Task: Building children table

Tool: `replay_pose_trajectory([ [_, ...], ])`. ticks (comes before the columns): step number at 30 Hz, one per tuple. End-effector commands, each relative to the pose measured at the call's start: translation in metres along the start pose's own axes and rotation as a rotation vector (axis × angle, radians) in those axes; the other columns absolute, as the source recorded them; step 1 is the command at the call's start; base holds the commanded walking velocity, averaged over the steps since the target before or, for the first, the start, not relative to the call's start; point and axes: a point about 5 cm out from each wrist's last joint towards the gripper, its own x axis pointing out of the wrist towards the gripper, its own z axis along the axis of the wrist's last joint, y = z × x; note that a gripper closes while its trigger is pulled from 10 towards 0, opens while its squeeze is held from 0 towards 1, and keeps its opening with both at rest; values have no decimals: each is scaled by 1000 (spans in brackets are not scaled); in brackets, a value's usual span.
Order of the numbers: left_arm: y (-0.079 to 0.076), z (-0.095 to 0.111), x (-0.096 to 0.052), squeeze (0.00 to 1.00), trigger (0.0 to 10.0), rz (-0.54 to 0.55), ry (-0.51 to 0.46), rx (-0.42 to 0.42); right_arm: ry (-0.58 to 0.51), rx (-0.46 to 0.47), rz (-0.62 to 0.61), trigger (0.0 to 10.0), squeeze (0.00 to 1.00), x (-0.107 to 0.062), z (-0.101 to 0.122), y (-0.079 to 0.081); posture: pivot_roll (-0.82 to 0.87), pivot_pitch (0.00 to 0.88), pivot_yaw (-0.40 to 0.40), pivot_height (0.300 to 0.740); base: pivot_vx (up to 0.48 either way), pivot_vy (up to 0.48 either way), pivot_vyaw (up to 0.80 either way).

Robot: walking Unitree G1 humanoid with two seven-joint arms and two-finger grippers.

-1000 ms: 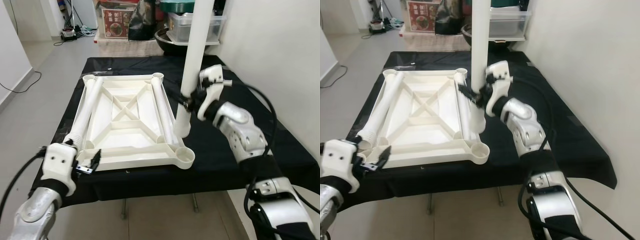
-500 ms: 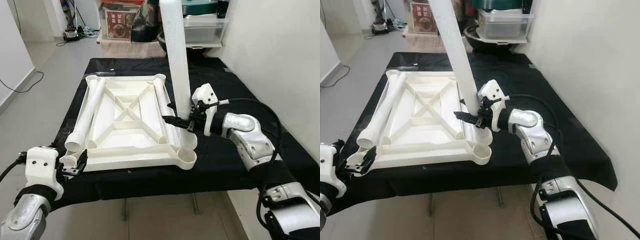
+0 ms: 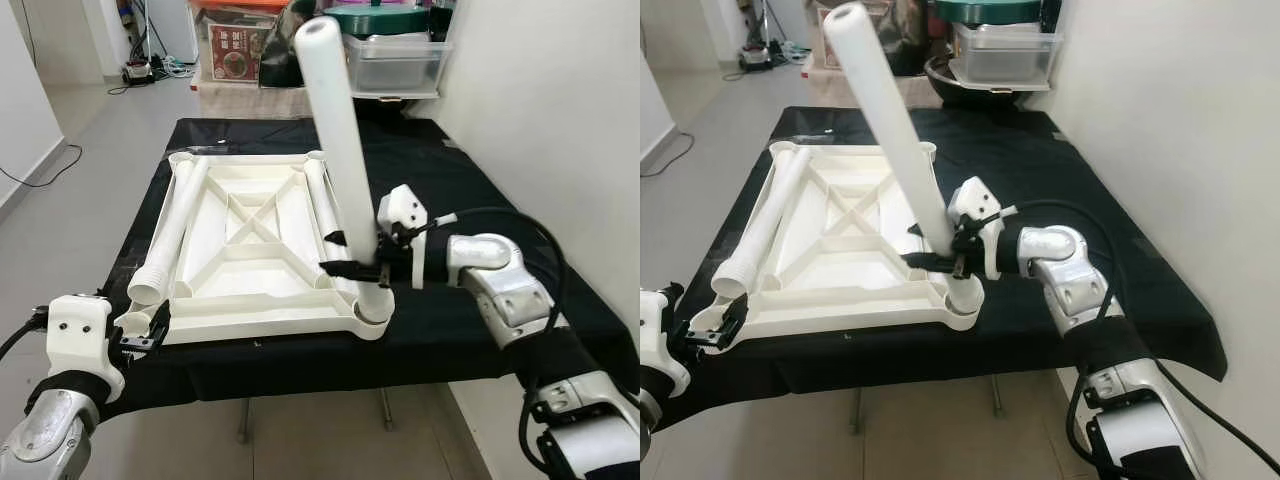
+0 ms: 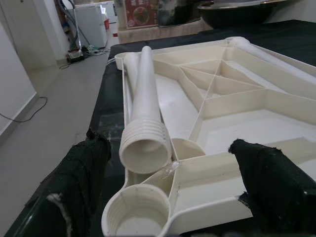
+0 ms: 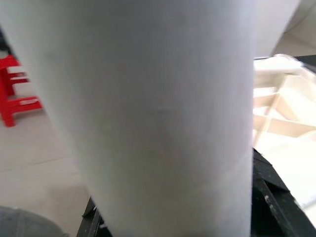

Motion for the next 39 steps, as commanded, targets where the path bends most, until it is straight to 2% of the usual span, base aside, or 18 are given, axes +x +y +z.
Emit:
replay_pose_trajectory([
  [1, 2, 0, -2, 0, 10000, 14, 5, -17, 23, 66, 45, 4431, 0, 2, -12, 7, 115, 0, -107, 740, 0, 0, 0],
  [10, -1, 0, -1, 0, 10000, 19, 8, -32, 25, 146, 95, 4863, 0, 7, -22, 12, 127, 0, -123, 740, 0, 0, 0],
  [14, -1, -1, -6, 0, 10000, 27, 14, -44, -30, 257, 38, 4980, 0, 14, -28, 9, 140, 0, -128, 740, 0, 0, 0],
  [15, -1, -1, -7, 0, 10000, 30, 15, -45, -38, 284, 20, 5373, 0, 15, -30, 8, 140, 0, -128, 740, 0, 0, 0],
  [17, 0, 0, -7, 0, 10000, 32, 15, -46, -44, 300, 10, 5373, 0, 15, -31, 7, 140, 0, -128, 740, 0, 0, 0],
  [18, 1, -1, -8, 0, 10000, 38, 17, -48, -52, 332, -24, 4588, 0, 16, -34, 7, 141, 0, -128, 740, 0, 0, 0],
  [19, 1, -1, -8, 0, 10000, 38, 17, -48, -52, 332, -24, 4588, 0, 16, -34, 7, 141, 0, -128, 740, 0, 0, 0],
  [20, 1, -1, -9, 0, 10000, 44, 19, -49, -60, 361, -54, 3961, 0, 16, -37, 7, 140, 0, -128, 740, 0, 0, 0],
  [23, 2, -1, -10, 0, 10000, 48, 22, -48, -77, 405, -91, 3647, 0, 19, -41, 12, 132, 0, -127, 740, 0, 0, 0],
  [24, 1, -2, -10, 0, 10000, 50, 25, -47, -94, 438, -107, 3255, 0, 21, -44, 20, 134, 0, -123, 740, 0, 0, 0],
  [25, 1, -2, -10, 0, 10000, 50, 25, -47, -94, 438, -107, 3255, 0, 21, -44, 20, 134, 0, -123, 740, 0, 0, 0],
  [27, 0, -2, -10, 0, 10000, 46, 28, -49, -122, 481, -107, 2863, 0, 27, -49, 39, 131, 0, -111, 740, 0, 0, 0],
  [33, 2, -2, -10, 0, 10000, 44, 33, -46, -130, 515, -136, 2784, 0, 32, -53, 51, 126, 0, -106, 740, 0, 0, 0],
  [34, 3, -1, -9, 0, 10000, 48, 32, -45, -127, 519, -186, 2863, 0, 36, -54, 51, 124, 0, -106, 740, 0, 0, 0],
  [35, 4, -1, -9, 0, 10000, 52, 31, -43, -107, 523, -283, 4941, 0, 40, -57, 49, 124, 0, -106, 740, 0, 0, 0],
  [37, 4, -1, -9, 0, 10000, 52, 31, -43, -107, 523, -283, 4941, 0, 40, -57, 49, 124, 0, -106, 740, 0, 0, 0],
  [38, 5, -1, -9, 0, 10000, 59, 31, -42, -43, 541, -507, 10000, 0, 47, -65, 42, 124, 0, -106, 740, 0, 0, 0],
  [39, 5, -1, -9, 0, 10000, 59, 31, -42, -43, 541, -507, 10000, 0, 47, -65, 42, 124, 0, -106, 740, 0, 0, 0],
])
